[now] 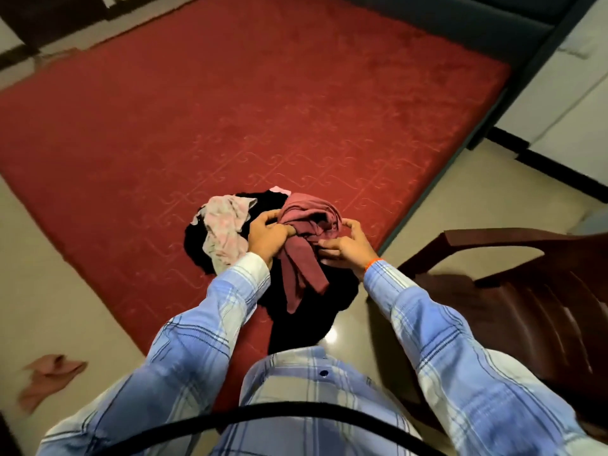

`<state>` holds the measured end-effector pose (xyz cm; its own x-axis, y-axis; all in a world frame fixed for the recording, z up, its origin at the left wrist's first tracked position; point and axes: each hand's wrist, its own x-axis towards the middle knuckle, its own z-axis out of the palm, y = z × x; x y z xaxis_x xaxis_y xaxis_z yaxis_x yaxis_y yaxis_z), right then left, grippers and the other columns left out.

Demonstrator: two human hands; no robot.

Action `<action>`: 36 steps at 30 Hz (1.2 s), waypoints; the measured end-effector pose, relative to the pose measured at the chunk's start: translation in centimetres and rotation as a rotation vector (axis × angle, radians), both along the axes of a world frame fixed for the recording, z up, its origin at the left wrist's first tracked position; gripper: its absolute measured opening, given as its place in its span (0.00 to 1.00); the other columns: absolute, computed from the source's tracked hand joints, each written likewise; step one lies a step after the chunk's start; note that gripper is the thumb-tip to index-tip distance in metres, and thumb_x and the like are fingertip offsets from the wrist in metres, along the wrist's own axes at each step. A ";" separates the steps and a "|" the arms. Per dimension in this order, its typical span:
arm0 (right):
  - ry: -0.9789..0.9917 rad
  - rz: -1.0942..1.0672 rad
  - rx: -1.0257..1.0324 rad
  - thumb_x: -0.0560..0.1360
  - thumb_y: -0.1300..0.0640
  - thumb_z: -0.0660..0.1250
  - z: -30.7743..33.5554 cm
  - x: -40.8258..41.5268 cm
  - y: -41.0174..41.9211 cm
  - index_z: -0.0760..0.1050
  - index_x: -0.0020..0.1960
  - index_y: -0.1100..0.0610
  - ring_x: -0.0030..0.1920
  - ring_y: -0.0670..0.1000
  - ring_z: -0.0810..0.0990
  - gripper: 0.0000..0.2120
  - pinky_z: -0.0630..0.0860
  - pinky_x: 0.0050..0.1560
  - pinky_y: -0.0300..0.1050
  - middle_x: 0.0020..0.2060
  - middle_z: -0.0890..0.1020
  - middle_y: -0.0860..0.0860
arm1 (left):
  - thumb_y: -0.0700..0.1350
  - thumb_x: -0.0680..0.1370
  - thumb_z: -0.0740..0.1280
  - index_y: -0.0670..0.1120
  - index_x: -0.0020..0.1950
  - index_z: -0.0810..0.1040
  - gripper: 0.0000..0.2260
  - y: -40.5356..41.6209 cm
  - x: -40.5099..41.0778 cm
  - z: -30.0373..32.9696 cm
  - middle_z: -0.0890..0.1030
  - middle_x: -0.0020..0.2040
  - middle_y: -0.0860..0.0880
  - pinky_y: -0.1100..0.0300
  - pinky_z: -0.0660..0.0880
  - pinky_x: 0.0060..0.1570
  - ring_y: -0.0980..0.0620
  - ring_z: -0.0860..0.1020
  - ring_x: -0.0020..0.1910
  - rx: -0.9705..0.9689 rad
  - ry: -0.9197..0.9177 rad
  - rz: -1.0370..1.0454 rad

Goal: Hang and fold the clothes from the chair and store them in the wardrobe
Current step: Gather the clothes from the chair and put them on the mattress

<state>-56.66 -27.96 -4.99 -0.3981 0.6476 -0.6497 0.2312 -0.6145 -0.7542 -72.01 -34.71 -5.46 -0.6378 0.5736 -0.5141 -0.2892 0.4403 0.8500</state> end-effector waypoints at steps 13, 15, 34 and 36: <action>0.134 0.145 0.010 0.73 0.74 0.65 0.1 -12.8 3.0 0.53 0.75 0.47 0.51 0.53 0.81 0.40 0.81 0.50 0.50 0.57 0.80 0.56 | 0.36 0.70 0.75 0.44 0.73 0.68 0.33 0.4 -10.7 2.5 0.75 0.67 0.44 0.49 0.72 0.66 0.46 0.76 0.65 0.176 -0.099 0.119; -0.076 0.319 0.093 0.71 0.66 0.69 -0.5 -13.6 3.0 0.43 0.79 0.46 0.57 0.53 0.79 0.49 0.80 0.52 0.51 0.67 0.75 0.53 | 0.35 0.70 0.75 0.44 0.71 0.70 0.31 0.1 -11.1 1.6 0.76 0.63 0.47 0.50 0.71 0.67 0.47 0.75 0.64 0.049 -0.031 0.030; -0.256 0.499 0.498 0.71 0.62 0.73 -1.7 -10.5 1.9 0.72 0.59 0.52 0.53 0.52 0.80 0.19 0.77 0.59 0.49 0.53 0.82 0.52 | 0.39 0.70 0.77 0.42 0.68 0.72 0.28 -4.3 -7.9 0.5 0.75 0.67 0.42 0.46 0.71 0.68 0.43 0.75 0.65 -0.136 0.020 0.047; -0.217 0.542 0.542 0.72 0.63 0.72 -0.8 -9.9 1.5 0.73 0.61 0.56 0.50 0.49 0.79 0.20 0.74 0.54 0.38 0.52 0.82 0.51 | 0.39 0.72 0.76 0.42 0.69 0.72 0.27 -5.2 -6.7 1.2 0.75 0.66 0.44 0.49 0.72 0.65 0.44 0.75 0.65 -0.128 0.041 0.072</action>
